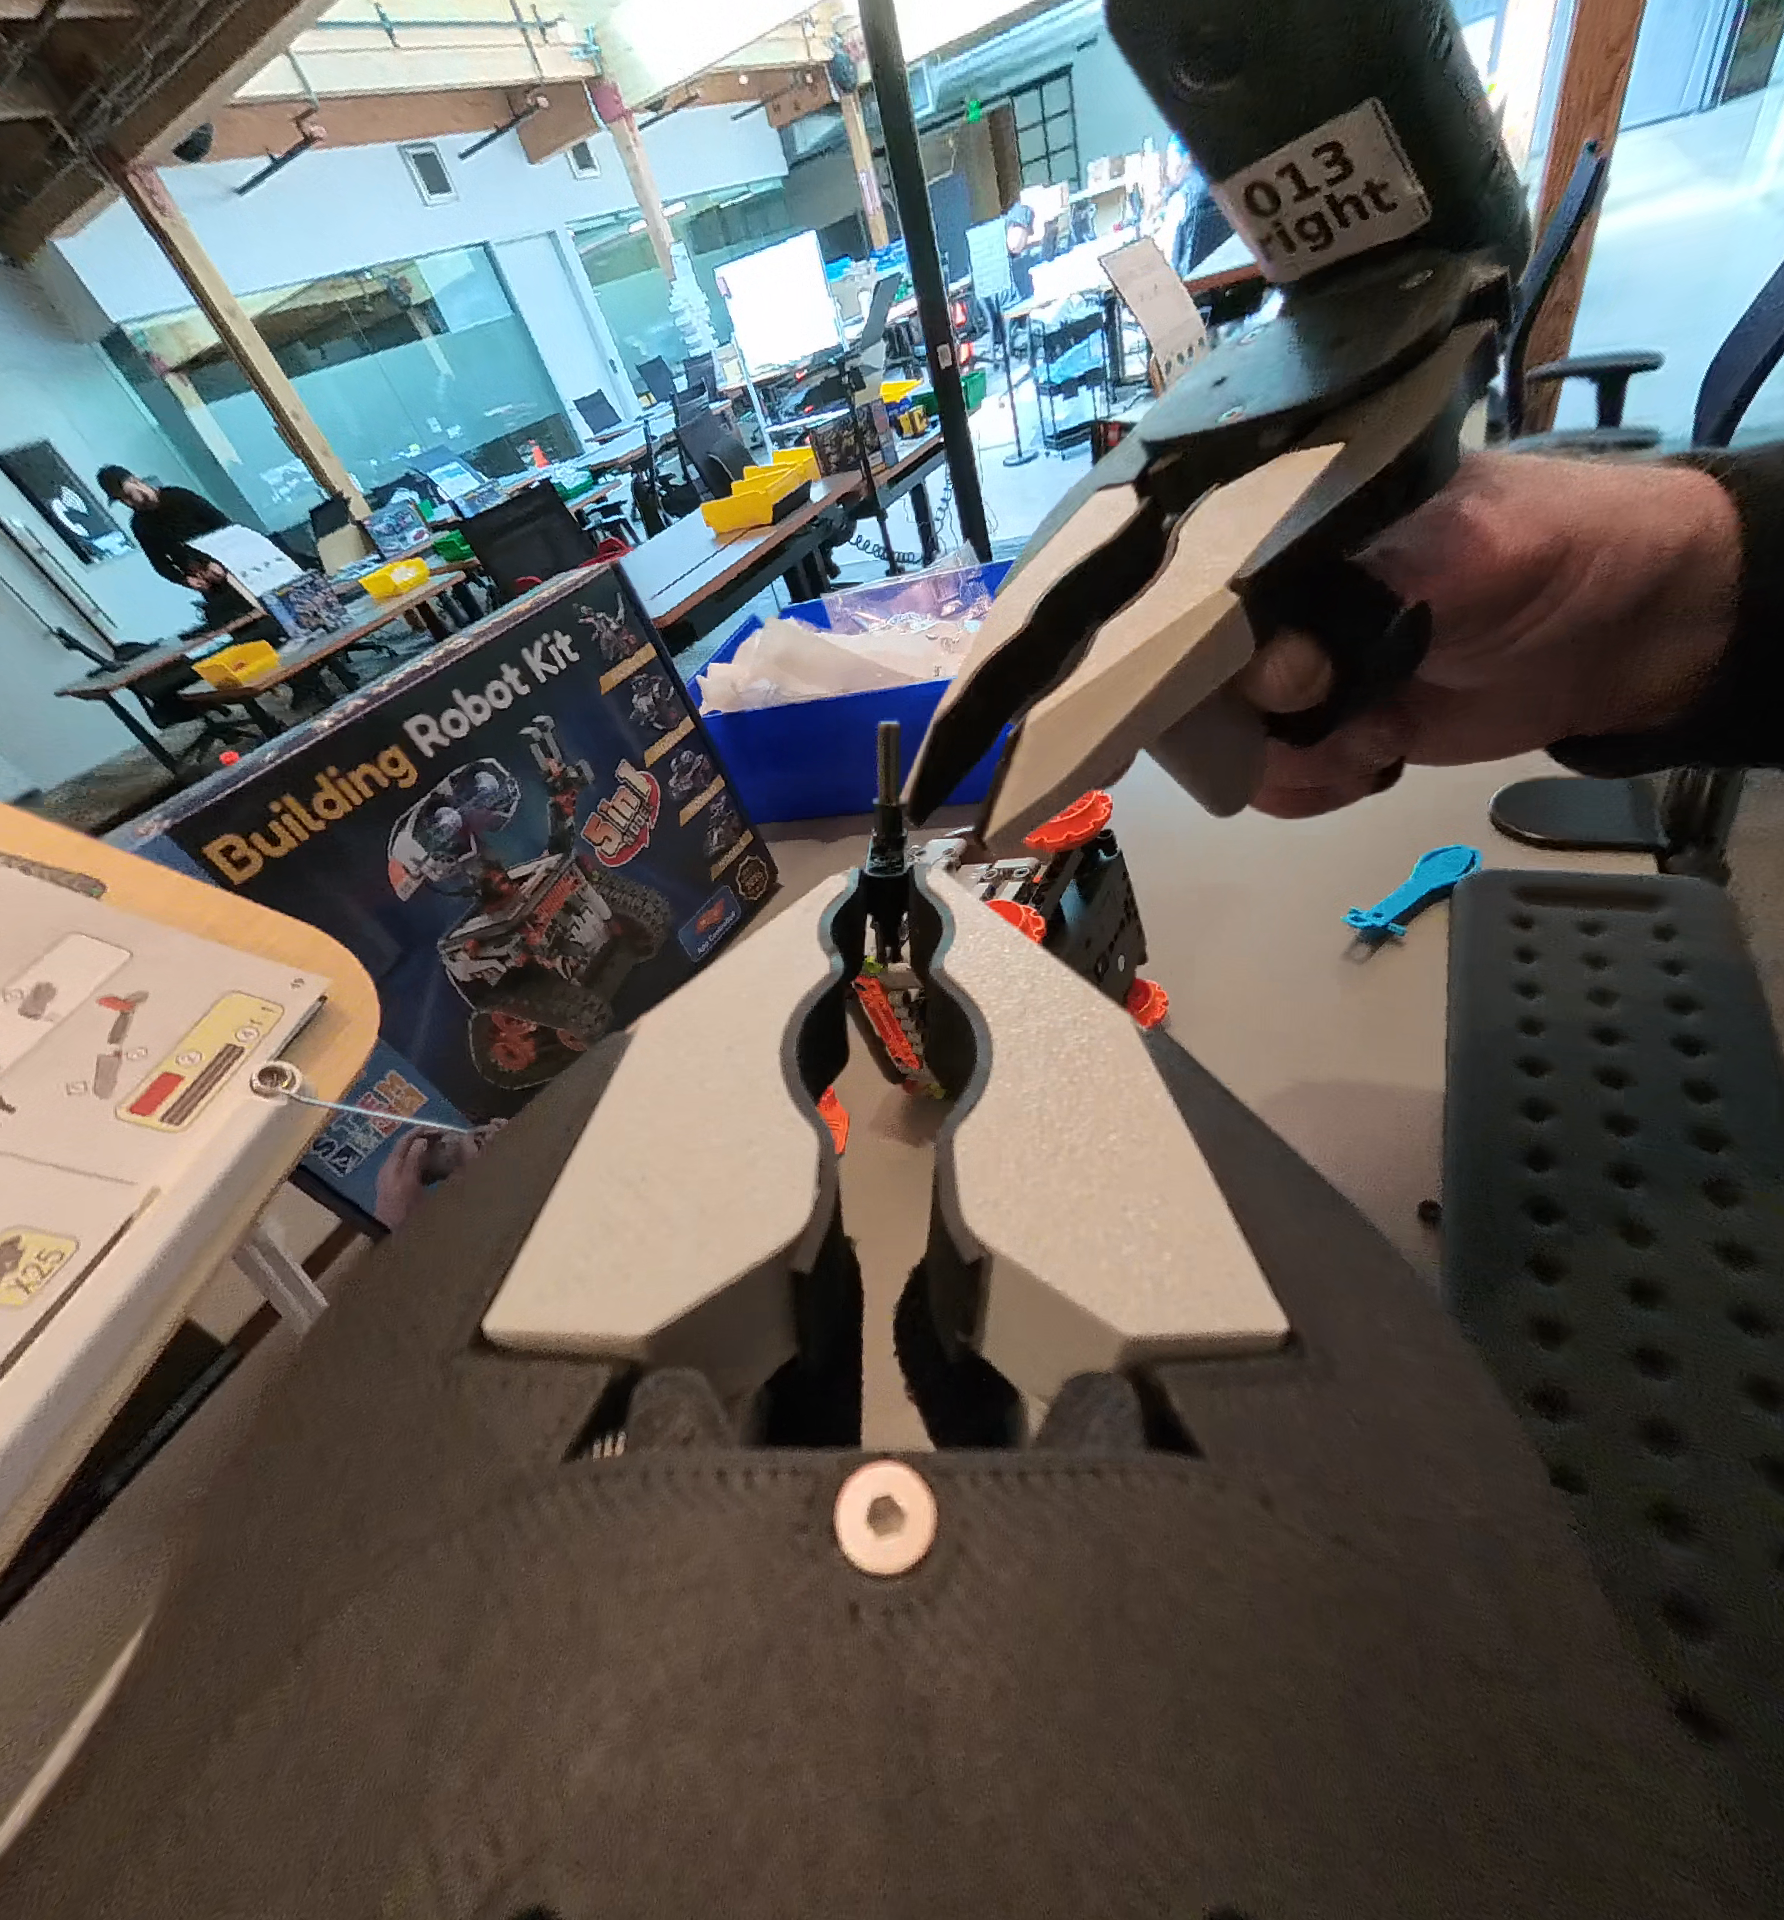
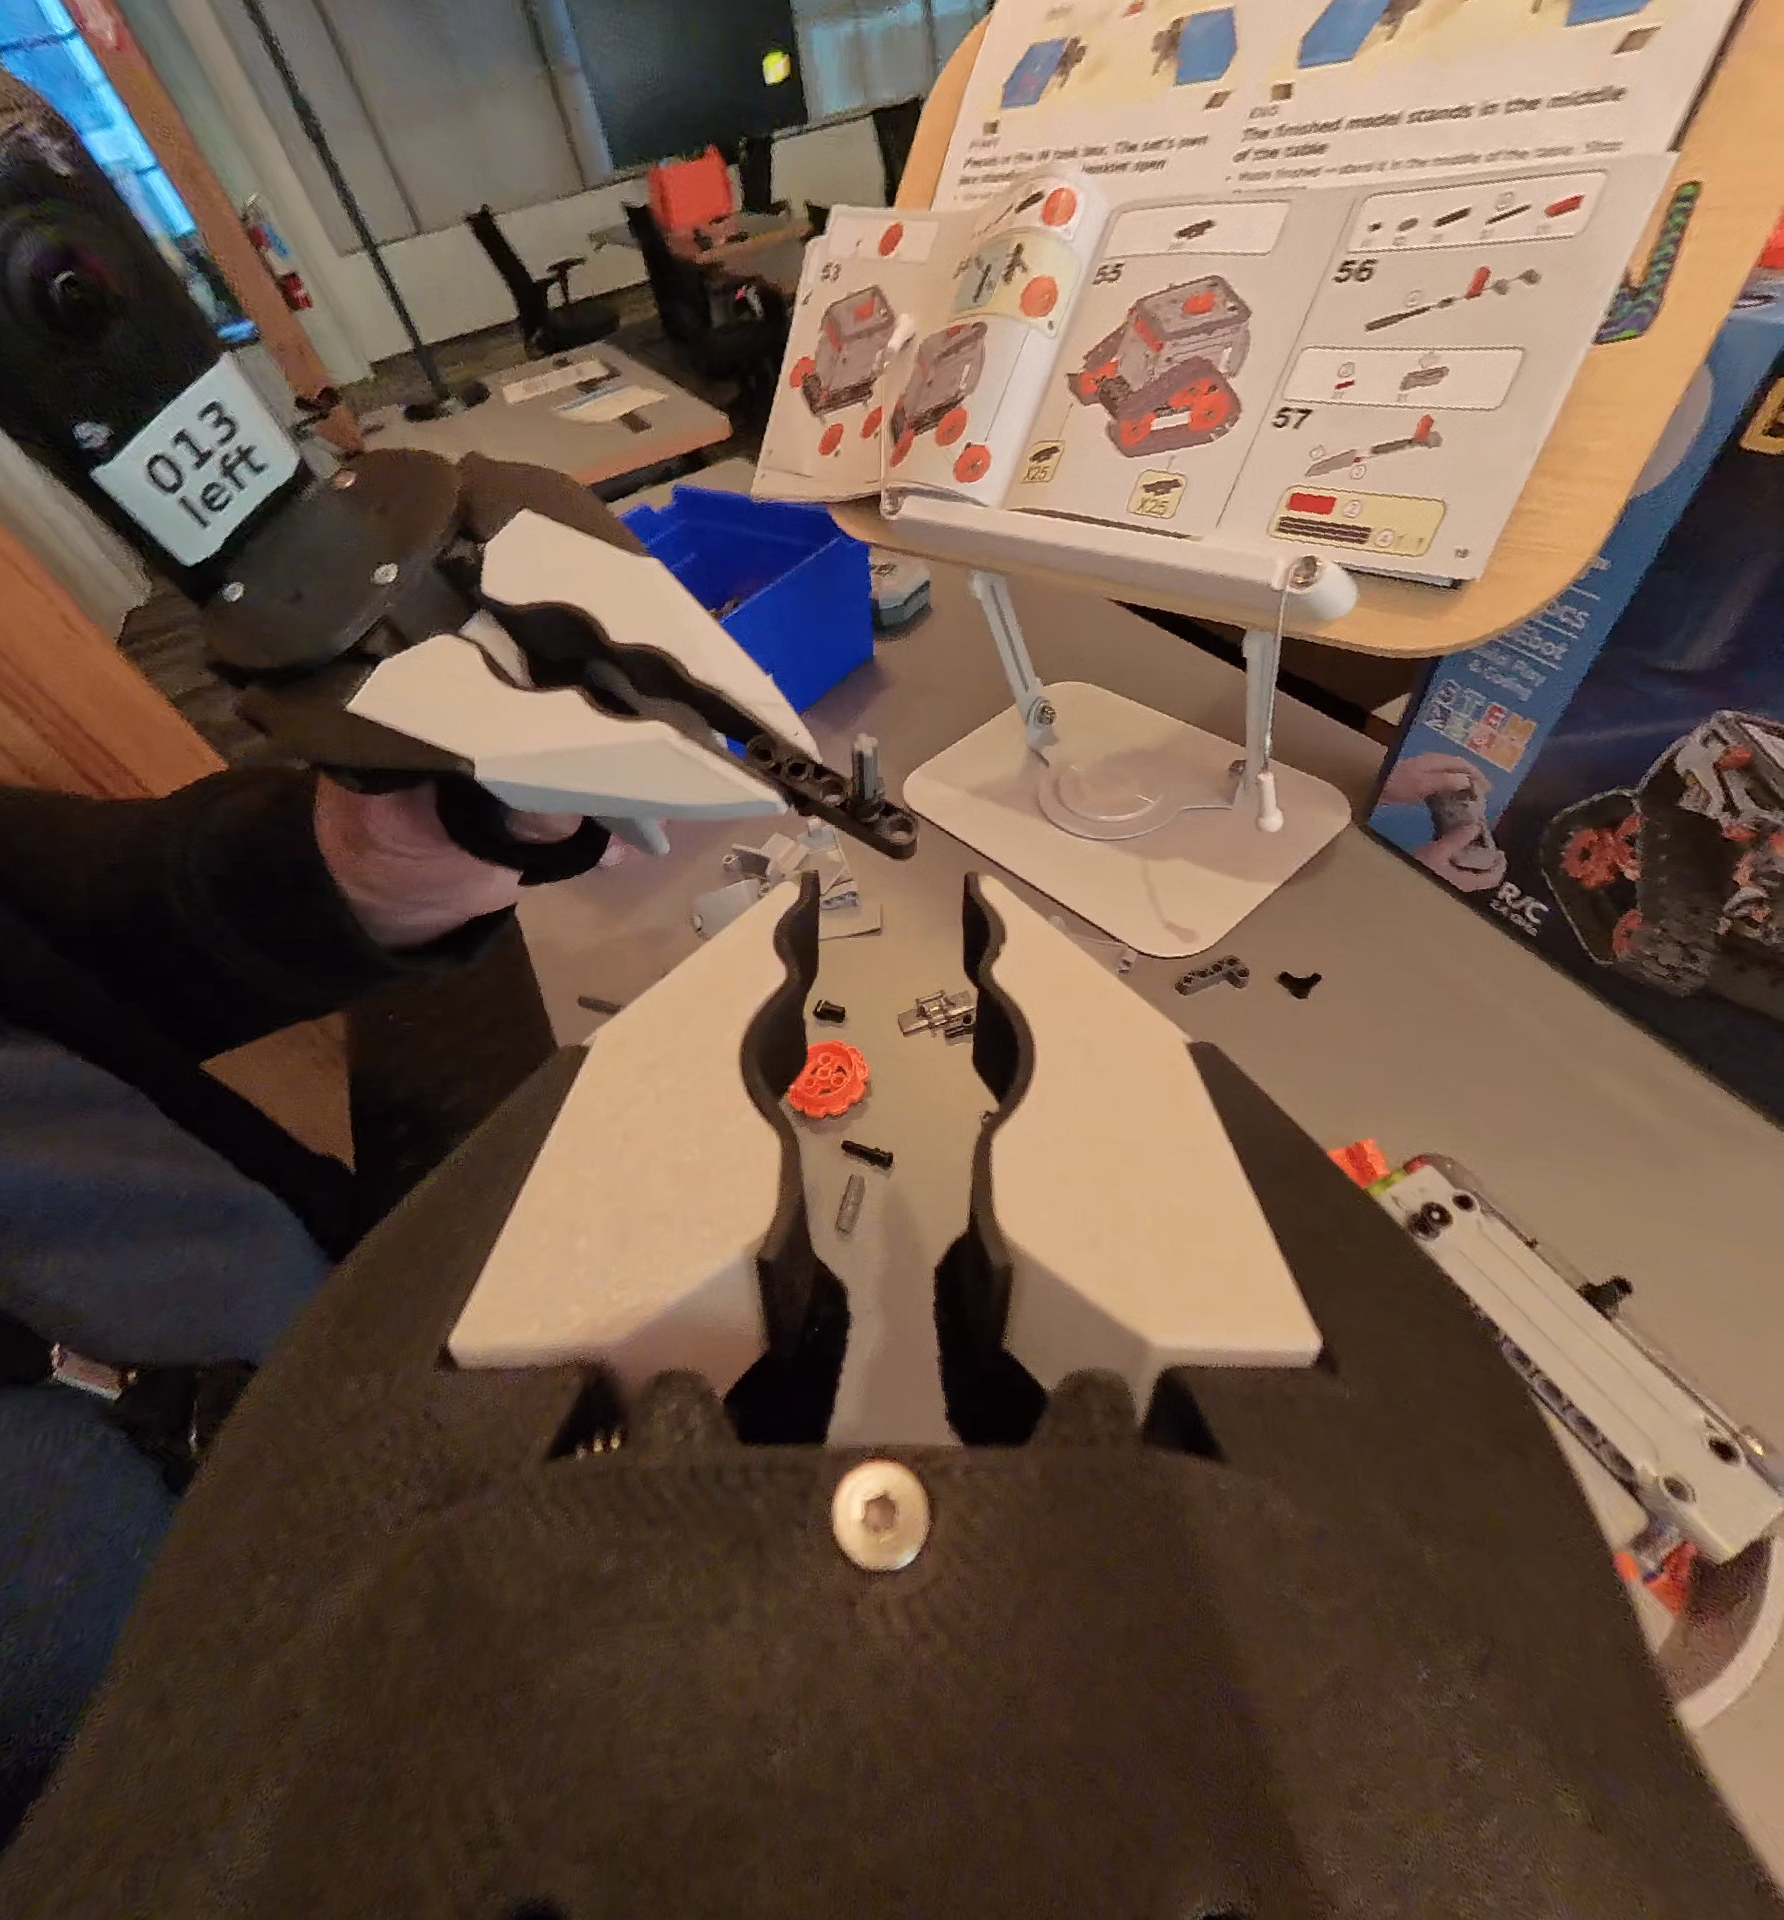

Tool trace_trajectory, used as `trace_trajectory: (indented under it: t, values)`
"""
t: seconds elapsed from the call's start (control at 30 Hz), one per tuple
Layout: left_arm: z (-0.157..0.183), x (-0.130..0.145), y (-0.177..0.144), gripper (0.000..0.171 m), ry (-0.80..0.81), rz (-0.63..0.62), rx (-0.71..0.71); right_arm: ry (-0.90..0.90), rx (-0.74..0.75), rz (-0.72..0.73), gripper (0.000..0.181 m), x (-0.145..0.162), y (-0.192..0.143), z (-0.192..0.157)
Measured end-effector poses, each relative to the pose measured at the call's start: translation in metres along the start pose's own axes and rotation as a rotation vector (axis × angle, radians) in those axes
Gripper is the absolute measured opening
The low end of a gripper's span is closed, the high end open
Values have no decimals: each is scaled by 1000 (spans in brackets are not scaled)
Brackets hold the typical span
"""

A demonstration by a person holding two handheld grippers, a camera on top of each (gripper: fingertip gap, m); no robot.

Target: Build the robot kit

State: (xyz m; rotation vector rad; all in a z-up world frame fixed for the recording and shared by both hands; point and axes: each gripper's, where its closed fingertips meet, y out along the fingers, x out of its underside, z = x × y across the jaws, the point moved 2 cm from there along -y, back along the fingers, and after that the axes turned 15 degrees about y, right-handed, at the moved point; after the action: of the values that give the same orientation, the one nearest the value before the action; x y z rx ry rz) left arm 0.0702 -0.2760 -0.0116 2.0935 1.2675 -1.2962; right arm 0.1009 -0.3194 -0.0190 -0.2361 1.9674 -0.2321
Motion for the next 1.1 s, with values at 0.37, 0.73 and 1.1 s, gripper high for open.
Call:
trace_trajectory:
  t: [0.37, 0.73, 1.1]
  values:
    - [11, -3, 15, 6, 120, -41, -24, -92, 131, 44, 15, 5, 4, 4]
    - [2, -1, 15, 6, 125, -35, -81, -94, 106, 45, 12, -1, 12, 10]
    - [-5, 2, 14, 8, 49, 14, -99, -110, 80, 37, 7, -4, 18, 15]
